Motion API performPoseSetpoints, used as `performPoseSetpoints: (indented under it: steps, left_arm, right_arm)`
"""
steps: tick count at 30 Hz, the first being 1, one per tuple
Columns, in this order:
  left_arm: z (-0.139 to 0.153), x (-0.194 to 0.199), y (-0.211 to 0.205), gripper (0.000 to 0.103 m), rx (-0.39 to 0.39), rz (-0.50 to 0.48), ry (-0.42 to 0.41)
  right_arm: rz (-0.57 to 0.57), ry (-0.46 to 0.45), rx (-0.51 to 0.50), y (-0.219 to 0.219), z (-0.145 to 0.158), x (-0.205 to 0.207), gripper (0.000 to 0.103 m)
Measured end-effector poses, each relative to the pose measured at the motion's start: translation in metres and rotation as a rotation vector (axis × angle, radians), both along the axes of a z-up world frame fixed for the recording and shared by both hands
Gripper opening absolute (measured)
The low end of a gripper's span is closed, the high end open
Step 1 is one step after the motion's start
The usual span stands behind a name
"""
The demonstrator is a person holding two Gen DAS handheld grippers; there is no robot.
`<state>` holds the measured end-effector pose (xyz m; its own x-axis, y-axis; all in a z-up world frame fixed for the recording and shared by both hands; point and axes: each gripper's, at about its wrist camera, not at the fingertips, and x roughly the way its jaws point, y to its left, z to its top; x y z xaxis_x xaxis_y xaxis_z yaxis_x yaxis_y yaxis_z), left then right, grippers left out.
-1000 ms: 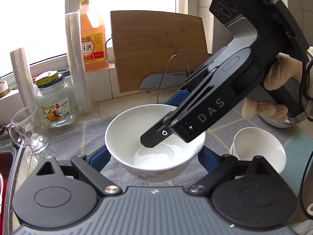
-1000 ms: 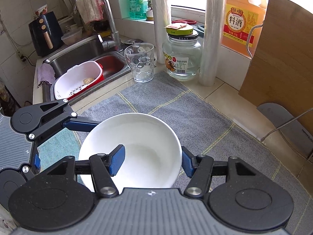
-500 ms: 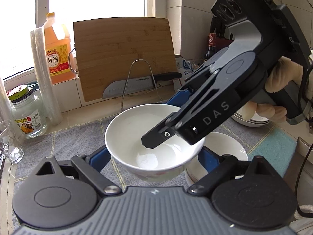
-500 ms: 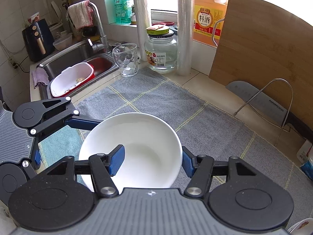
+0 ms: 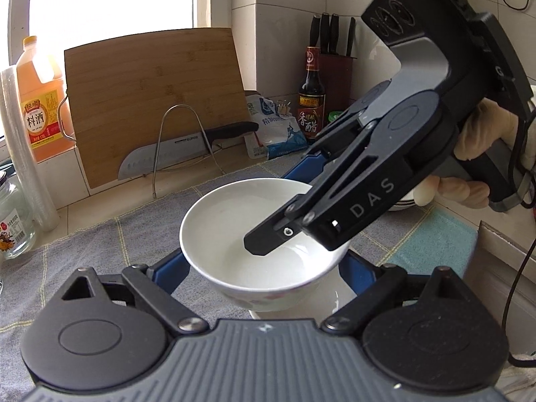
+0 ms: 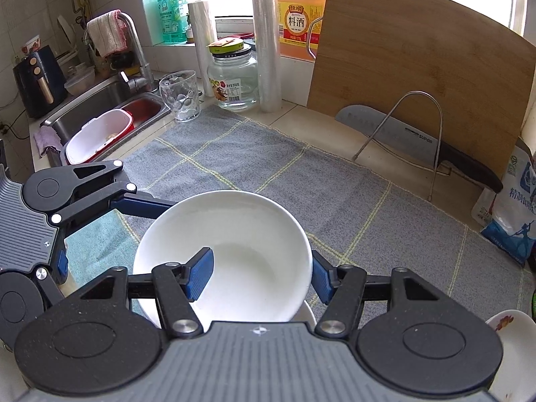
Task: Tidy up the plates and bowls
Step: 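Carry the white bowl with the right tool and lower it onto the nested bowls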
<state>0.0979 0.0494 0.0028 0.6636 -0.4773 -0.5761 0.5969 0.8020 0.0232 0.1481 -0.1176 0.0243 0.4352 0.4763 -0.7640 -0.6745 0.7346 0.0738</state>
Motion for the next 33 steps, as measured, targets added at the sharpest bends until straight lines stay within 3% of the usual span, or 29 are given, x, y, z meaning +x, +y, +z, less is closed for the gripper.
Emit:
performPoseSetpoints:
  steps: [17, 33]
  left_arm:
    - [-0.023, -0.002, -0.018, 0.095, 0.019, -0.052, 0.081]
    - [-0.029, 0.002, -0.021, 0.095, 0.018, -0.05, 0.114]
  right_arm:
    - [-0.038, 0.055, -0.024, -0.021, -0.022, -0.013, 0.067]
    - [-0.007, 0.031, -0.078, -0.017, -0.029, -0.018, 0.068]
